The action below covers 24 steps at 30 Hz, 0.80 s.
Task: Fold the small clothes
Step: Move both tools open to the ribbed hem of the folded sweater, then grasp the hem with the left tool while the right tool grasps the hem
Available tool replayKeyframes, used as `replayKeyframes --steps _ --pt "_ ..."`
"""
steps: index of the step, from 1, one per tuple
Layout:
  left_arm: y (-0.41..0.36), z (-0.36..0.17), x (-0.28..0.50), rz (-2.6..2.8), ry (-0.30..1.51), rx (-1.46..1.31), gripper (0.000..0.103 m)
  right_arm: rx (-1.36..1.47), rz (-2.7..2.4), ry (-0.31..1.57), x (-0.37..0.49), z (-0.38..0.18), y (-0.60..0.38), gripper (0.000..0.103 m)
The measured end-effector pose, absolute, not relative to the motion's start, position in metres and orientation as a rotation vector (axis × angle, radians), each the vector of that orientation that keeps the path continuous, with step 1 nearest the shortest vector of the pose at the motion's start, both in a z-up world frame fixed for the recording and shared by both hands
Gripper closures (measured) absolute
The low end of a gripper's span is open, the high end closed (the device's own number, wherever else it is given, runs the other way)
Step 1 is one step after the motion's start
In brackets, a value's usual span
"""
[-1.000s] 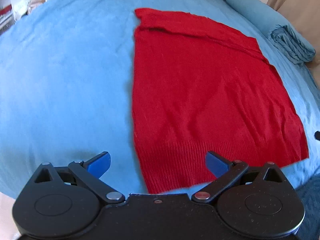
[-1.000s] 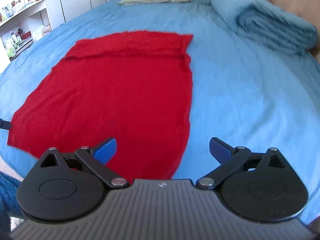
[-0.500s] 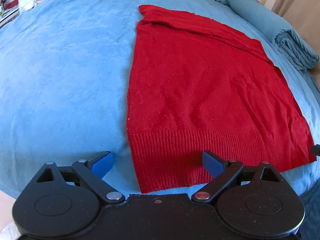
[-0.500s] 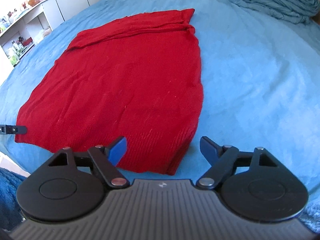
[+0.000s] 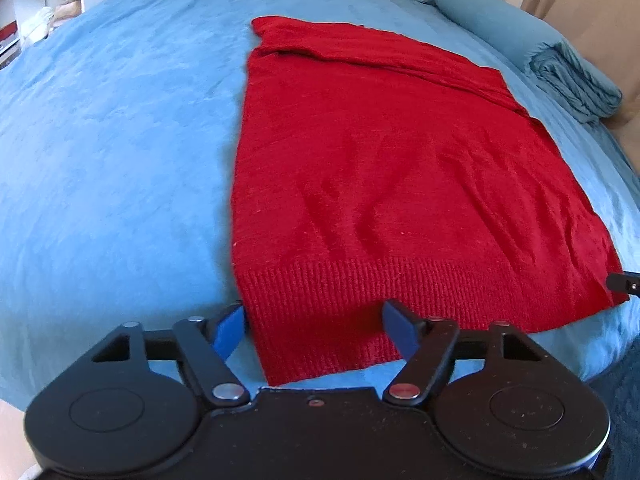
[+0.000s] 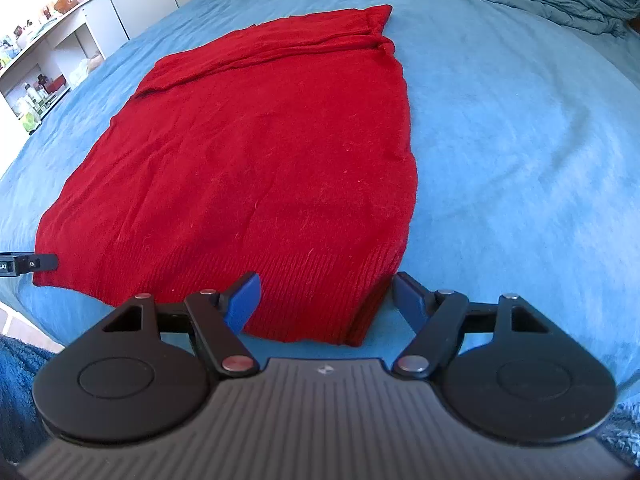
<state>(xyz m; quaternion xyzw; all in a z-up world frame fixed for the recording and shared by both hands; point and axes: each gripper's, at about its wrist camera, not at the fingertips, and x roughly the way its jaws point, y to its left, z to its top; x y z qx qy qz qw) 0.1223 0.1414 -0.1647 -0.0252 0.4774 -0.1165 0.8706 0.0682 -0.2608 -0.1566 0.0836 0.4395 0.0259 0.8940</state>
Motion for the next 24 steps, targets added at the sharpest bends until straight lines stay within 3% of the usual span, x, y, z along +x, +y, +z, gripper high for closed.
replayKeyframes --steps 1,4,6,8,18,24 --pt "0.141 -0.165 0.122 -0.245 0.997 -0.052 0.029 0.176 0.053 0.910 0.068 -0.156 -0.261 0.014" --pt "0.143 -0.164 0.121 -0.255 0.995 -0.063 0.047 0.182 0.052 0.907 0.067 -0.157 -0.263 0.014" --pt "0.144 -0.163 0.121 -0.262 1.002 -0.070 0.073 0.186 0.050 0.904 0.066 -0.157 -0.264 0.014" --pt "0.147 -0.162 0.121 -0.269 1.006 -0.077 0.090 0.191 0.046 0.903 0.065 -0.157 -0.266 0.014" --pt "0.145 -0.157 0.121 -0.266 1.011 -0.079 0.094 0.233 0.020 0.896 0.059 -0.155 -0.275 0.015" --pt "0.147 -0.158 0.122 -0.264 1.017 -0.084 0.094 0.268 0.048 0.924 0.062 -0.161 -0.276 0.032"
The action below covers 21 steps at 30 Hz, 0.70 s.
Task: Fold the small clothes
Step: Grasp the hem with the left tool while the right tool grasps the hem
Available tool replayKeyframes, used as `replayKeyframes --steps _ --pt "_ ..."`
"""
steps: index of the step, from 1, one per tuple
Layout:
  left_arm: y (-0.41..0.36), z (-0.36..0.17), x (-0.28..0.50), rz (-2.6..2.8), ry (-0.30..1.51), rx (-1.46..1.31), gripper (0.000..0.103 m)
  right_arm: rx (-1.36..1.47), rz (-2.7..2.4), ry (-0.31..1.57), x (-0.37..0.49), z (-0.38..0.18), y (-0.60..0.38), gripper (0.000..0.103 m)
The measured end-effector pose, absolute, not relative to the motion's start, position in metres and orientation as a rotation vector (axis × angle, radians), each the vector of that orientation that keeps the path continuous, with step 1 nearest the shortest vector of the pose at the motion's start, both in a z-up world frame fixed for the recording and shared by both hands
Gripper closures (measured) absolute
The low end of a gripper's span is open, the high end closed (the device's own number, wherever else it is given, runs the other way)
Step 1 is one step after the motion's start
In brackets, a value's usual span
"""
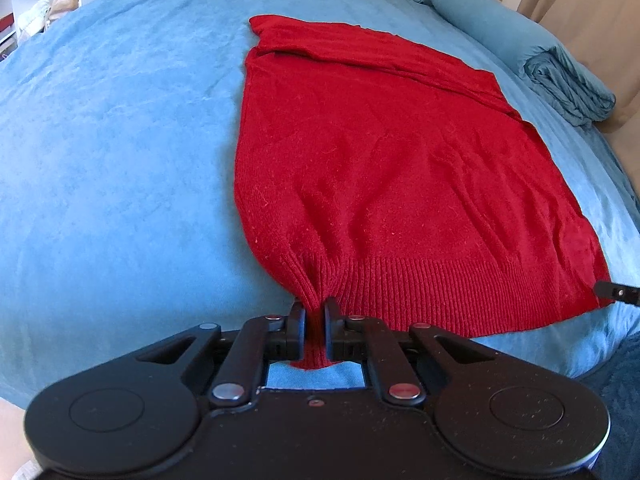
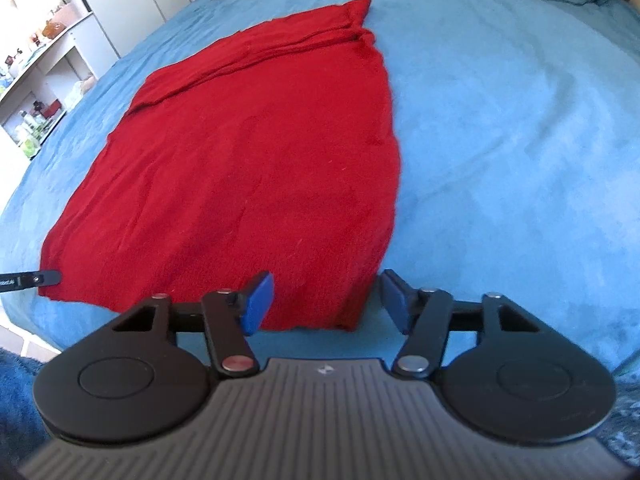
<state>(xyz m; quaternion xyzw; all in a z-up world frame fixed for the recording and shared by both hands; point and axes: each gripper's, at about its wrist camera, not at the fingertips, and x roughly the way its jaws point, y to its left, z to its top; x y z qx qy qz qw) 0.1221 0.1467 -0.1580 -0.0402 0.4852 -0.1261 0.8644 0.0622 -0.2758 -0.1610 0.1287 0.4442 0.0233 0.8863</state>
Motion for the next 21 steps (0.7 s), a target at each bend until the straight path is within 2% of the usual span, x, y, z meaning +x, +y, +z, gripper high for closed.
replayKeyframes --steps 1,2,4,9,16,21 --pt "0.148 -0.158 0.123 -0.265 1.017 -0.087 0.094 0.262 0.055 0.928 0.062 -0.162 -0.274 0.039" --pt "0.149 -0.158 0.123 -0.264 1.019 -0.093 0.094 0.256 0.063 0.929 0.062 -0.163 -0.272 0.057" --pt "0.151 -0.157 0.124 -0.265 1.021 -0.112 0.095 0.249 0.072 0.926 0.062 -0.163 -0.271 0.078" --pt "0.160 -0.145 0.127 -0.270 1.013 -0.201 0.096 0.248 0.090 0.863 0.060 -0.146 -0.270 0.081" --pt "0.161 -0.101 0.143 -0.287 0.877 -0.259 0.096 0.370 0.139 0.738 0.077 -0.098 -0.283 0.081" --pt "0.157 -0.062 0.188 -0.304 0.772 -0.316 0.096 0.382 0.154 0.664 0.119 -0.056 -0.288 0.081"
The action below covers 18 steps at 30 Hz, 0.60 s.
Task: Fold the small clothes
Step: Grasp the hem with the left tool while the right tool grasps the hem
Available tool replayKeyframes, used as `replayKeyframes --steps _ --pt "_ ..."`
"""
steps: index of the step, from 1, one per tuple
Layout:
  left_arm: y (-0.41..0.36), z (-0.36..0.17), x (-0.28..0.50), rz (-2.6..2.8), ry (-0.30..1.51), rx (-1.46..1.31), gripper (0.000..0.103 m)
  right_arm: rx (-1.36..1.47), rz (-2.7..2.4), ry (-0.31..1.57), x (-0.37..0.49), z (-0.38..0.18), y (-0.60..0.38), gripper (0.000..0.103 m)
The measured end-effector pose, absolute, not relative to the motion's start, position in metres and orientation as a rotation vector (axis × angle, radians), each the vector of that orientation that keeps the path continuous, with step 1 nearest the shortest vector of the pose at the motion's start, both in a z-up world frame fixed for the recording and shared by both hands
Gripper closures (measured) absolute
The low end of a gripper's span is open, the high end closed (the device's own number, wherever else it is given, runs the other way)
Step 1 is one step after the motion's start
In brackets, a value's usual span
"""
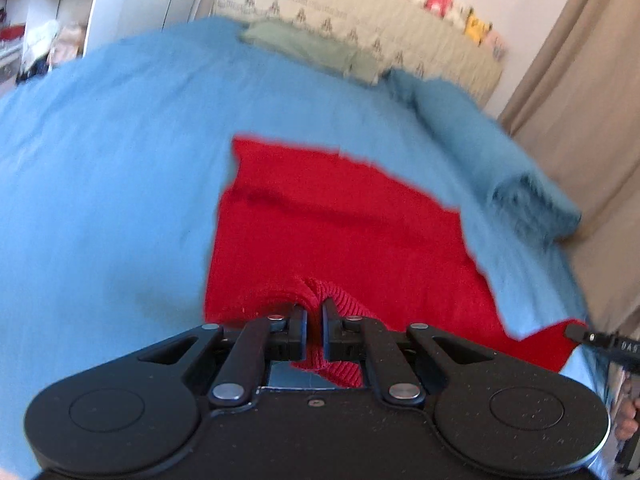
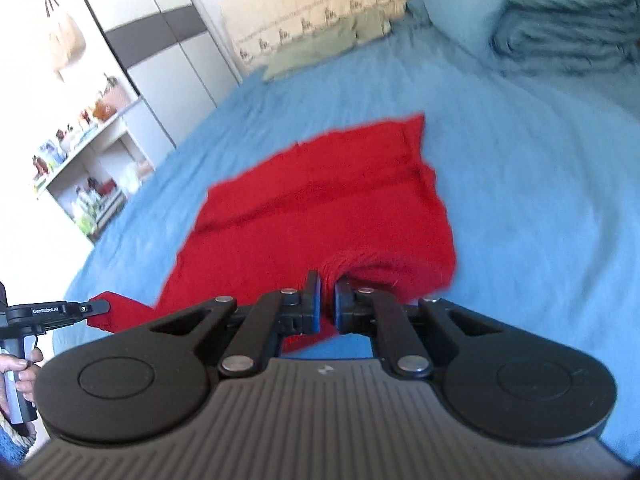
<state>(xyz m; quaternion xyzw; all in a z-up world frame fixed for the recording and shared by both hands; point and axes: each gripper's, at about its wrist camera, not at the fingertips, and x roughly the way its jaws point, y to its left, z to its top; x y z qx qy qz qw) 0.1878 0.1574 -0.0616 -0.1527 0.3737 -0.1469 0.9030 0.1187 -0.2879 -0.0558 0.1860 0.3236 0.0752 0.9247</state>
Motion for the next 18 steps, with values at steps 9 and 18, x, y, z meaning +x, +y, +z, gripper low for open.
replayKeyframes --steps 9,18 --pt "0.136 -0.017 0.337 -0.292 0.653 -0.334 0.096 0.379 0.120 0.571 0.260 0.001 -0.299 0.081" --pt "0.119 -0.080 0.485 -0.226 0.704 -0.418 0.096 0.406 0.040 0.627 0.436 -0.052 -0.308 0.081"
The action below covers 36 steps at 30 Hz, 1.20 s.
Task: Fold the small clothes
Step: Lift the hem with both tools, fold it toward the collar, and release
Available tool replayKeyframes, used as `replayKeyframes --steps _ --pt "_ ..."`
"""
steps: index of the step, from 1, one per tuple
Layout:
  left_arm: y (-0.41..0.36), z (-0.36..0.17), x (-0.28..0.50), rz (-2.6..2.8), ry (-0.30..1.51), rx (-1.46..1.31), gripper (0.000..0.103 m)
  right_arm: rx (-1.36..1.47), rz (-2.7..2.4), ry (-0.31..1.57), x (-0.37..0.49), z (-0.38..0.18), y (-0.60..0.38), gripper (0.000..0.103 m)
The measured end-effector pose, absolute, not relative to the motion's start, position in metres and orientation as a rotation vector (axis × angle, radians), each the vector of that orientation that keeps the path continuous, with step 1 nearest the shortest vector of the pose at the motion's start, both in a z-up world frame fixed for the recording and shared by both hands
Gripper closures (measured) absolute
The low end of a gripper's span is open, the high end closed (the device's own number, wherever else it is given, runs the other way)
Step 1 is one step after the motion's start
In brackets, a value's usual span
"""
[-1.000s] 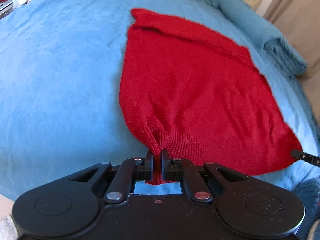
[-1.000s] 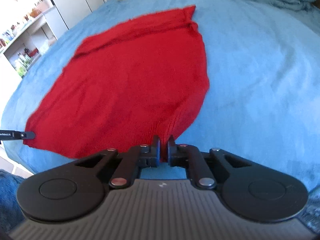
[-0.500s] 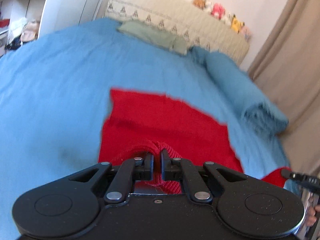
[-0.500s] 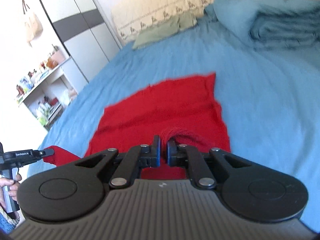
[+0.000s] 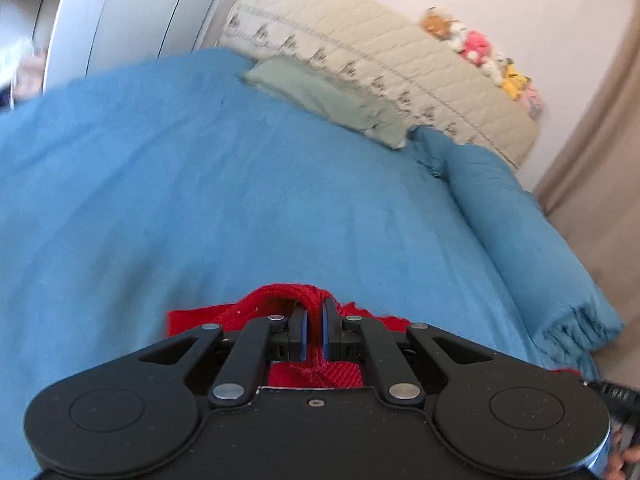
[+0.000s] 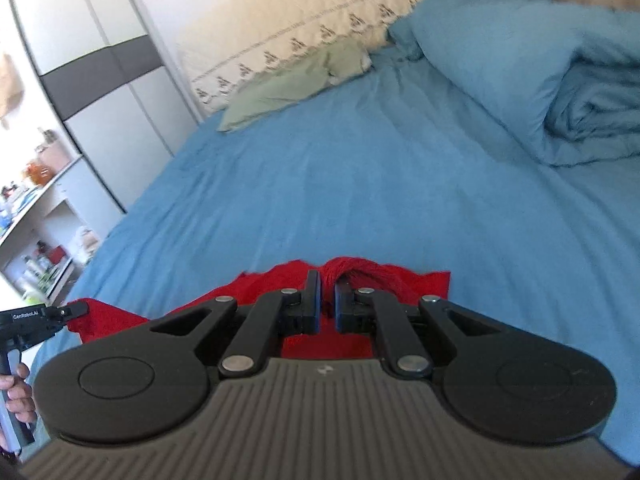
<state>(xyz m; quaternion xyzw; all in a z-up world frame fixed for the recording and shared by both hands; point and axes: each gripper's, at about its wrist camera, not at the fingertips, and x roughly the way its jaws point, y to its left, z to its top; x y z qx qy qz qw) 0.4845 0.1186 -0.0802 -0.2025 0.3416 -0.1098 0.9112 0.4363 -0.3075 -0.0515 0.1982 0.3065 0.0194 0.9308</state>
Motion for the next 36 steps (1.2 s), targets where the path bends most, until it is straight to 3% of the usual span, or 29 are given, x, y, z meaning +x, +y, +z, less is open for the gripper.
replayKeyframes --steps 6,11,12,13,14,15,16,23,30,36 --pt "0.115 -0.129 0.530 -0.176 0.758 -0.457 0.096 0.433 -0.016 0.683 0.497 -0.113 -0.323 0.081" --pt "0.121 -0.143 0.546 -0.177 0.764 -0.473 0.092 0.403 -0.031 0.691 0.512 -0.132 -0.330 0.078" --pt "0.124 -0.142 0.545 -0.178 0.748 -0.489 0.071 0.401 -0.046 0.692 0.516 -0.134 -0.330 0.075" --pt "0.127 -0.141 0.544 -0.175 0.729 -0.509 0.053 0.397 -0.067 0.693 0.519 -0.135 -0.330 0.054" --pt "0.132 -0.137 0.542 -0.163 0.703 -0.522 0.022 0.389 -0.090 0.691 0.521 -0.135 -0.331 0.021" --pt "0.137 -0.132 0.537 -0.142 0.669 -0.527 0.007 0.382 -0.107 0.675 0.516 -0.134 -0.331 0.009" --pt "0.137 -0.126 0.538 -0.129 0.642 -0.528 0.006 0.375 -0.119 0.635 0.512 -0.130 -0.332 0.002" --pt "0.138 -0.107 0.513 -0.219 0.657 -0.436 0.006 0.295 0.039 0.577 0.476 -0.113 -0.314 0.001" --pt "0.091 -0.164 0.501 -0.257 0.844 -0.185 0.006 0.129 0.071 0.713 0.474 -0.163 -0.272 0.001" --pt "0.063 -0.175 0.495 -0.240 0.845 0.056 0.000 0.164 0.041 0.733 0.479 -0.184 -0.282 0.001"
